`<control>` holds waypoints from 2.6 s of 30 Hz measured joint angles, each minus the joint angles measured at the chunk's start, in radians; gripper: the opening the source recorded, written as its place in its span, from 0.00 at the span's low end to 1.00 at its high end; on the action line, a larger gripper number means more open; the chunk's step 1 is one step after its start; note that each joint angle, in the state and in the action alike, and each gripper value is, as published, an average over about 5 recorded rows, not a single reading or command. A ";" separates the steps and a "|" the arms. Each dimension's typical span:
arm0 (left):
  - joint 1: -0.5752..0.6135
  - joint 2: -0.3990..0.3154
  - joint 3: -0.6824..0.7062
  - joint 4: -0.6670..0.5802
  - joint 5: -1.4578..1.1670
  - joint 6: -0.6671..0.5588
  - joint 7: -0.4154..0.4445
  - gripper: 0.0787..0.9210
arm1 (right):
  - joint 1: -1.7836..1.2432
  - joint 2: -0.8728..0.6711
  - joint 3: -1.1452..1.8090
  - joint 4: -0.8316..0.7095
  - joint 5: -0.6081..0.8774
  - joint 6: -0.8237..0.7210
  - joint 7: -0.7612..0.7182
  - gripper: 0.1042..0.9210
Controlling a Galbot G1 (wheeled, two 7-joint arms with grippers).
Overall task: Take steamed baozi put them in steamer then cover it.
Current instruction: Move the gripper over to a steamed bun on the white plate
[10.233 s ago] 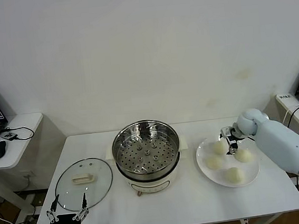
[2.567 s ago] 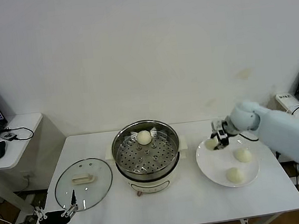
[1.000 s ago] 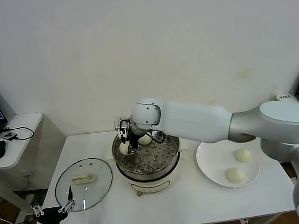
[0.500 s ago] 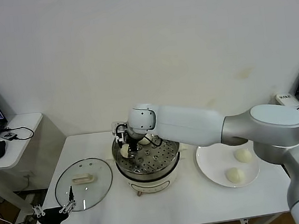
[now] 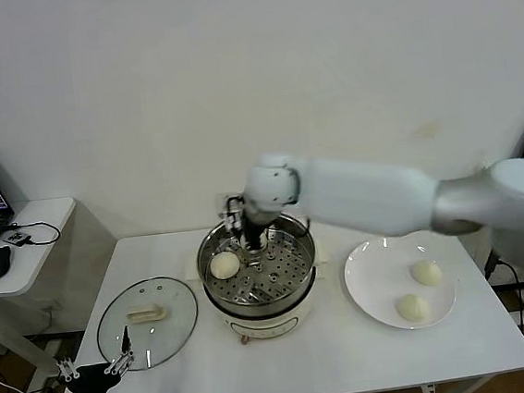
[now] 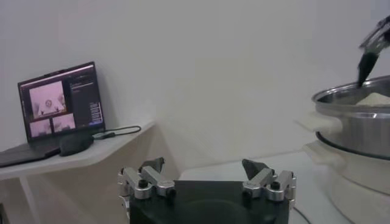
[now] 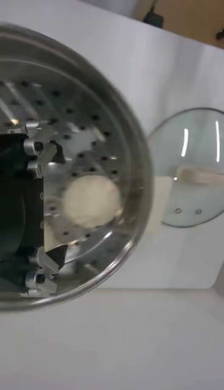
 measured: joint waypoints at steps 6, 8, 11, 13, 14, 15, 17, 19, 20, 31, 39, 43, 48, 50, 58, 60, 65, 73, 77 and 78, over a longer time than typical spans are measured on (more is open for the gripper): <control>0.008 0.009 -0.005 -0.005 0.000 0.000 0.000 0.88 | 0.039 -0.218 -0.010 0.128 -0.077 0.091 -0.098 0.88; 0.009 0.011 -0.004 -0.005 0.002 0.000 0.001 0.88 | 0.032 -0.296 -0.005 0.165 -0.112 0.122 -0.122 0.88; 0.009 0.013 -0.002 -0.003 0.005 0.002 0.002 0.88 | -0.007 -0.407 0.019 0.207 -0.173 0.164 -0.147 0.88; 0.008 0.015 -0.001 -0.001 0.006 0.004 0.003 0.88 | -0.053 -0.473 0.048 0.225 -0.216 0.188 -0.157 0.88; 0.008 0.015 -0.002 0.000 0.007 0.005 0.003 0.88 | -0.080 -0.504 0.067 0.233 -0.238 0.199 -0.162 0.88; 0.008 0.016 -0.002 0.001 0.007 0.006 0.003 0.88 | -0.111 -0.532 0.087 0.239 -0.259 0.208 -0.165 0.88; 0.010 0.016 -0.003 0.002 0.007 0.008 0.004 0.88 | -0.178 -0.580 0.130 0.248 -0.301 0.225 -0.170 0.88; 0.012 0.016 -0.002 0.002 0.009 0.009 0.004 0.88 | -0.249 -0.618 0.175 0.253 -0.342 0.237 -0.174 0.88; 0.013 0.015 -0.002 0.002 0.011 0.010 0.004 0.88 | -0.284 -0.633 0.198 0.255 -0.362 0.242 -0.175 0.88; 0.022 0.004 -0.003 -0.004 0.022 0.021 0.004 0.88 | -0.587 -0.699 0.403 0.225 -0.529 0.281 -0.173 0.88; 0.022 0.001 -0.006 0.008 0.023 0.021 0.003 0.88 | -0.679 -0.680 0.465 0.156 -0.581 0.290 -0.169 0.88; 0.020 0.000 -0.006 0.012 0.023 0.021 0.003 0.88 | -0.709 -0.664 0.482 0.123 -0.594 0.290 -0.170 0.88; 0.017 0.002 -0.007 0.019 0.023 0.021 0.003 0.88 | -0.736 -0.642 0.497 0.089 -0.603 0.289 -0.169 0.85; 0.017 0.003 -0.008 0.020 0.023 0.021 0.003 0.88 | -0.743 -0.634 0.500 0.079 -0.603 0.287 -0.169 0.83; 0.016 0.005 -0.011 0.021 0.024 0.022 0.003 0.88 | -0.756 -0.605 0.511 0.053 -0.597 0.276 -0.167 0.73; 0.016 0.005 -0.010 0.021 0.024 0.022 0.003 0.88 | -0.757 -0.600 0.513 0.049 -0.594 0.273 -0.166 0.70; 0.017 0.003 -0.011 0.021 0.024 0.021 0.002 0.88 | -0.759 -0.587 0.517 0.040 -0.594 0.267 -0.166 0.65; 0.021 0.001 -0.012 0.020 0.024 0.019 0.000 0.88 | -0.759 -0.577 0.521 0.035 -0.594 0.259 -0.167 0.60; 0.023 0.000 -0.012 0.017 0.024 0.019 0.000 0.88 | -0.759 -0.581 0.522 0.037 -0.593 0.257 -0.168 0.56; 0.023 0.000 -0.012 0.017 0.024 0.019 0.000 0.88 | -0.759 -0.583 0.523 0.039 -0.593 0.257 -0.169 0.55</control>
